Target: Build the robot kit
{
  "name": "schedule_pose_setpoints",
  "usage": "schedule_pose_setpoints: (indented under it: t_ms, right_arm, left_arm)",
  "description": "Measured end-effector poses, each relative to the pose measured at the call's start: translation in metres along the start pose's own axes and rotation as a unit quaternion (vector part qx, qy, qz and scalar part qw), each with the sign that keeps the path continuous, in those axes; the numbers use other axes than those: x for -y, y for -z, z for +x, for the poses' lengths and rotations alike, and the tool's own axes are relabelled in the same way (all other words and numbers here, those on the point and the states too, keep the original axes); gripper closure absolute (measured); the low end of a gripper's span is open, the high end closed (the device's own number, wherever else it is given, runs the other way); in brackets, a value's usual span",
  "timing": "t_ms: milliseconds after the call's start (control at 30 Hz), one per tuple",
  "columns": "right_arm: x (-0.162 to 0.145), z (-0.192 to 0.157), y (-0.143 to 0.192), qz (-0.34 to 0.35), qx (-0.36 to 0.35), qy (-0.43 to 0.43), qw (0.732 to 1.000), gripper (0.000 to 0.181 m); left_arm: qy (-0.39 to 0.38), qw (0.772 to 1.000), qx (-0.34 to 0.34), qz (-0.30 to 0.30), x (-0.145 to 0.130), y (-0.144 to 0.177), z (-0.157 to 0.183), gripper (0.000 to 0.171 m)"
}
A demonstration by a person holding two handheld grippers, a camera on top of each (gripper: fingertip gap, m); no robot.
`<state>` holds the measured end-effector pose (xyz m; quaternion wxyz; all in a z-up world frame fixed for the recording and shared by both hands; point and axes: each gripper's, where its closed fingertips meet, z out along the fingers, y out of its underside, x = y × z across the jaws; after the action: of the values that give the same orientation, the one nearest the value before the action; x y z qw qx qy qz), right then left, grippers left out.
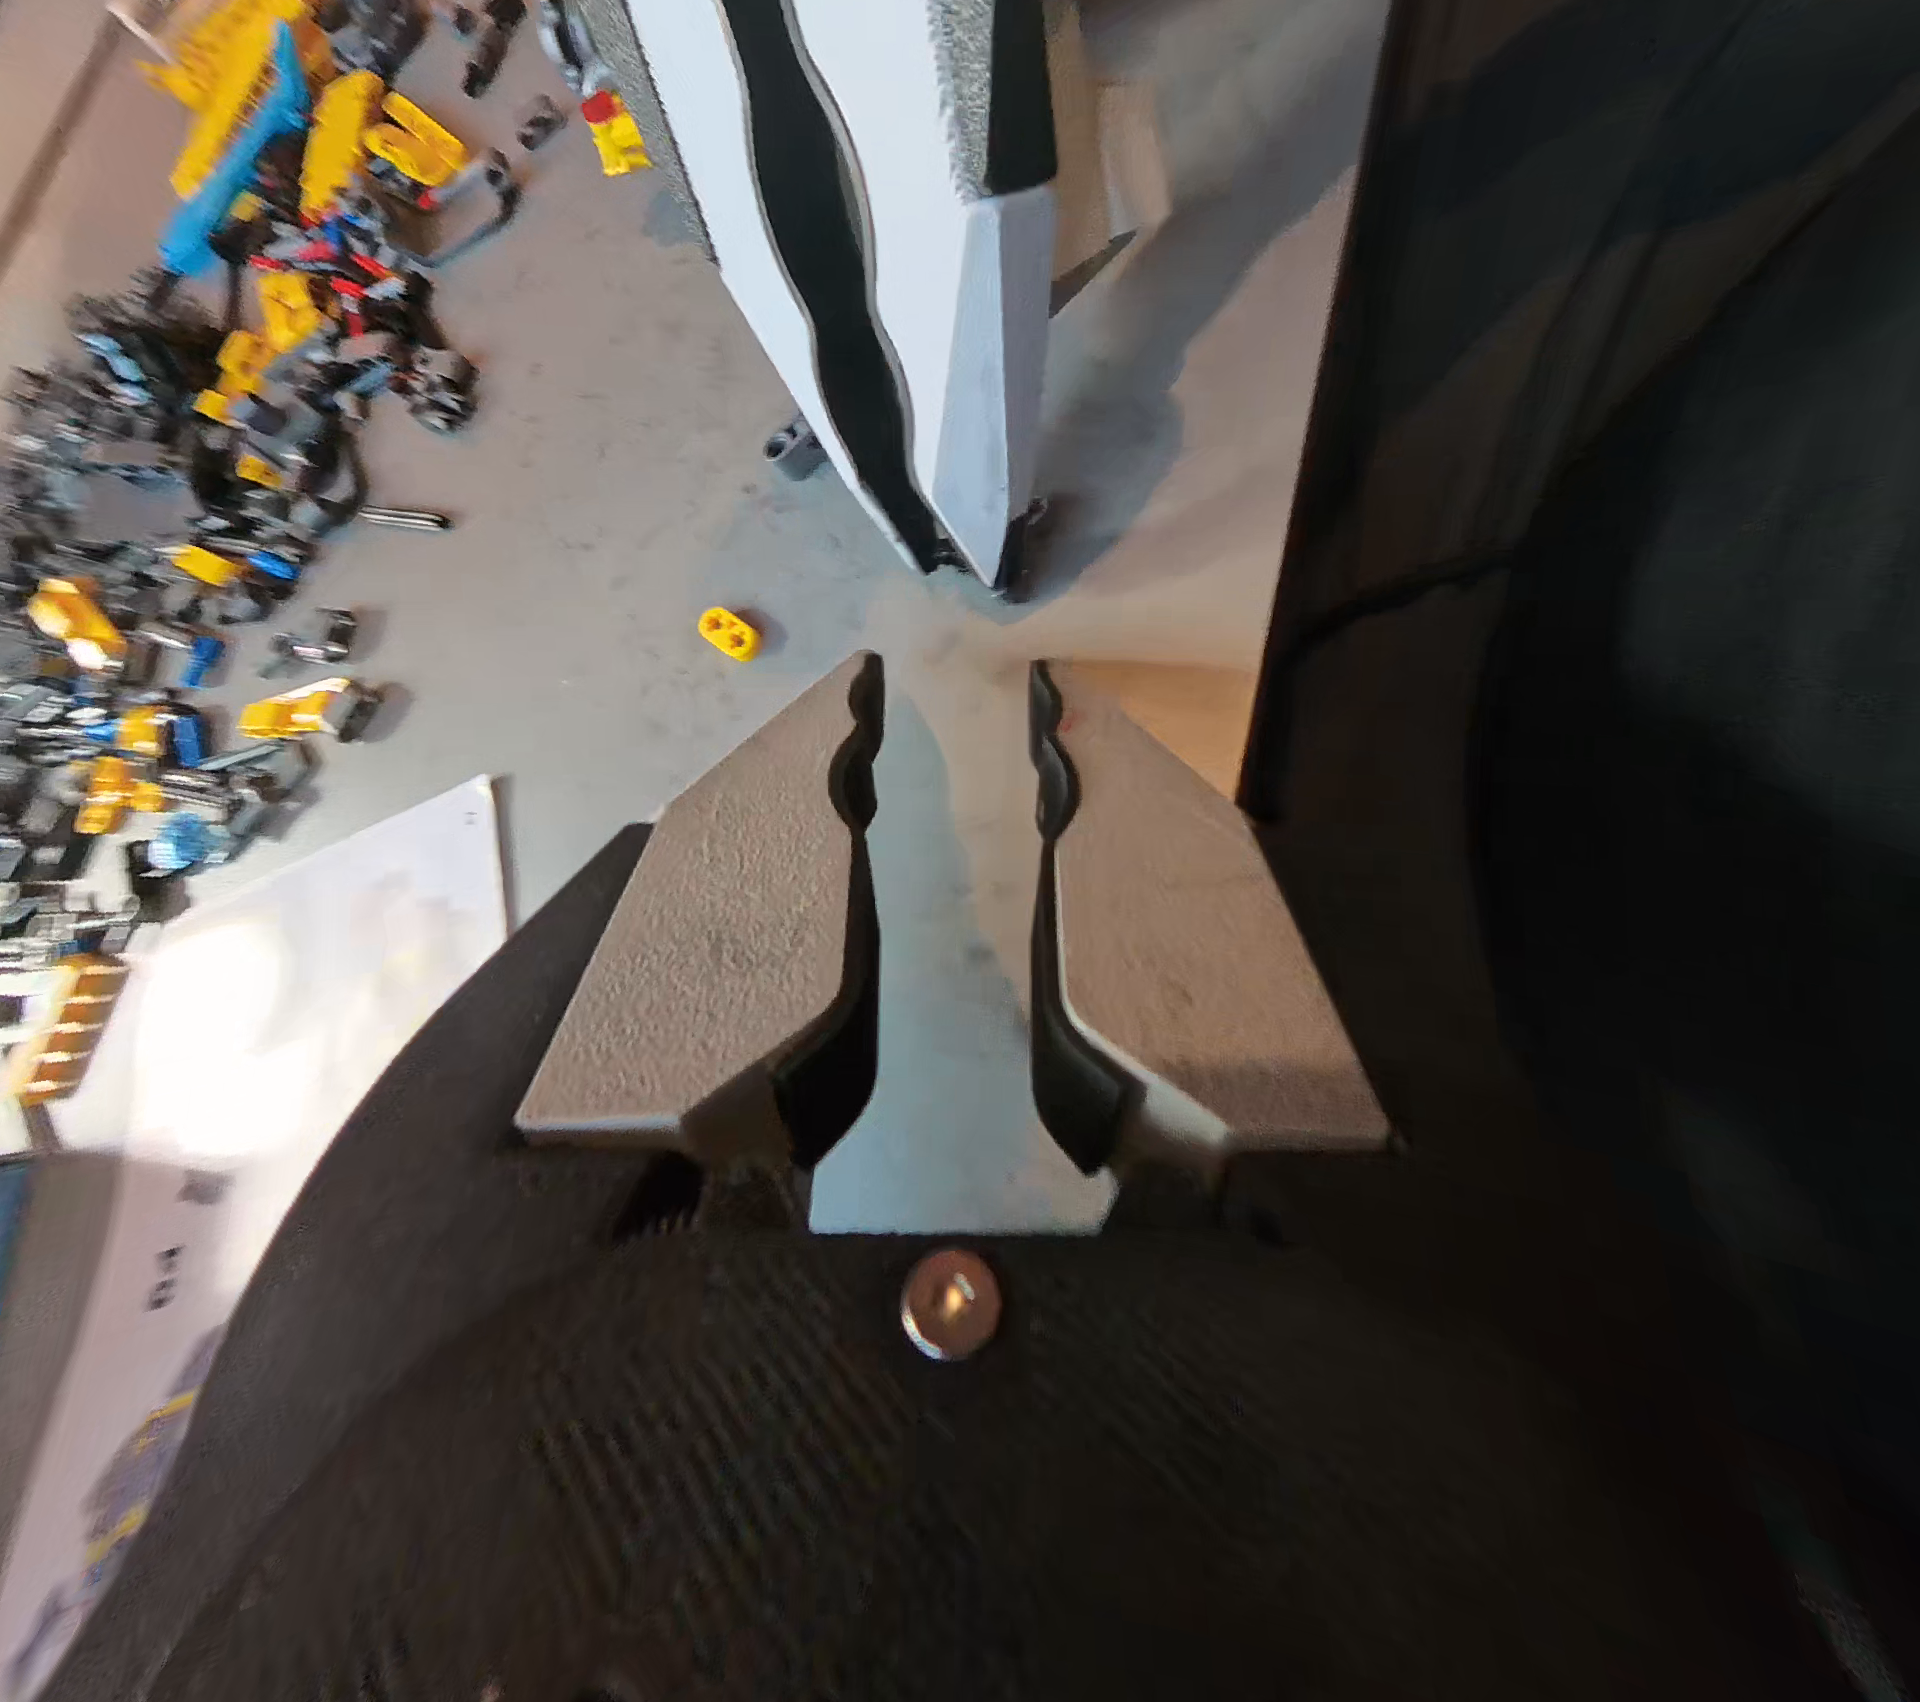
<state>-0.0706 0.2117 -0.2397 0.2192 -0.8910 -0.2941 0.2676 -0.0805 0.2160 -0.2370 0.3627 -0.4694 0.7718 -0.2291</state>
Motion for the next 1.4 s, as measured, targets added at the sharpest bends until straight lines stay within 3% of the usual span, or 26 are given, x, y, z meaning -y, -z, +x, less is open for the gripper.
schedule_pose_setpoints:
  t_ms: [133,433,700,933,1167,1400]
  right_arm:
    - [-0.001,0.000,0.001,0.004,0.025,-0.034,0.999,0.166]
    - [0.003,-0.005,-0.001,0.019,0.065,-0.067,0.995,0.166]
    - [0.007,-0.005,0.004,0.042,0.067,-0.064,0.995,0.166]
    - [0.016,-0.005,0.017,0.110,0.066,-0.105,0.986,0.166]
    - [0.035,-0.008,0.037,0.213,0.130,-0.189,0.950,0.166]
    - [0.038,-0.004,0.044,0.249,0.134,-0.223,0.933,0.165]
  left_arm:
    - [-0.034,0.999,0.021,0.005,0.002,-0.002,-0.003,0.147]
    - [-0.085,0.996,-0.021,0.035,0.008,-0.002,0.009,0.147]
    - [-0.097,0.994,-0.019,0.039,0.008,-0.004,0.003,0.146]
    - [-0.069,0.995,0.052,0.052,0.016,0.000,-0.009,0.151]
    - [0.022,0.991,0.108,0.071,0.031,0.004,-0.025,0.160]
    - [0.090,0.986,0.085,0.113,0.042,0.010,-0.028,0.164]
